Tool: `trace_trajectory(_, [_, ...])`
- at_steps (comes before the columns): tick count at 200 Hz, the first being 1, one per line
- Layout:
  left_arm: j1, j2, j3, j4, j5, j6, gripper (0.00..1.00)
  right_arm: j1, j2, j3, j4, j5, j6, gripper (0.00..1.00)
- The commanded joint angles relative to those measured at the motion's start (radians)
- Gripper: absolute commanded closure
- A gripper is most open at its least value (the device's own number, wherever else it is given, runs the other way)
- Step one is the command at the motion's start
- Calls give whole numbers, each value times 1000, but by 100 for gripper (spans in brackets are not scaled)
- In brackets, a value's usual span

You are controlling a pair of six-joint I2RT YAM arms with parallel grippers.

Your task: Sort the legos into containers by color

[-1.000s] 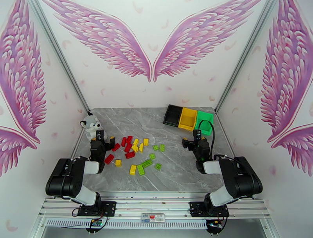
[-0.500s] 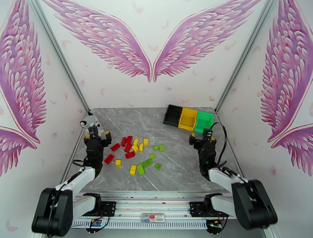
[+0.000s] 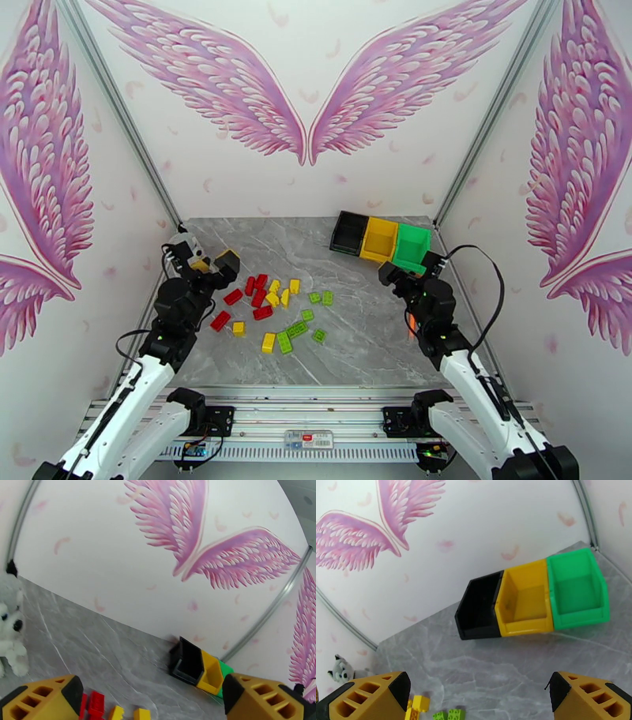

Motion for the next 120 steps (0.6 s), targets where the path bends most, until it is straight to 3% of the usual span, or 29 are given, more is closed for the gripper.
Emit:
trace_trajectory(1, [-9,-3,-144,218,118,-125,1,10,120,144,-155,-139,15,13])
trace_trajectory(27, [-4,128,-81,134,180,-141,1,24,317,257,-256,-143,8,8])
trace_trajectory(39, [-6,205,-57,176,241,-150,1,35,385,271,-241,-79,12,7])
trace_trajectory(55, [-33,286,-12,205,276,-90,1,39,484,335,-276,45,22,14])
trace_trajectory(70, [-85,332,10,185,199,-7,1,39,600,460,-367,151,19,26])
trace_trajectory(80, [-136,350,15,159,116,49,2,36,674,555,-437,213,21,28])
trace_trajectory(99, [-213,372,-22,201,-33,132,4,28,795,726,-551,297,-7,28])
trace_trajectory(120, [-232,381,31,140,-50,184,5,18,879,857,-619,364,-51,21])
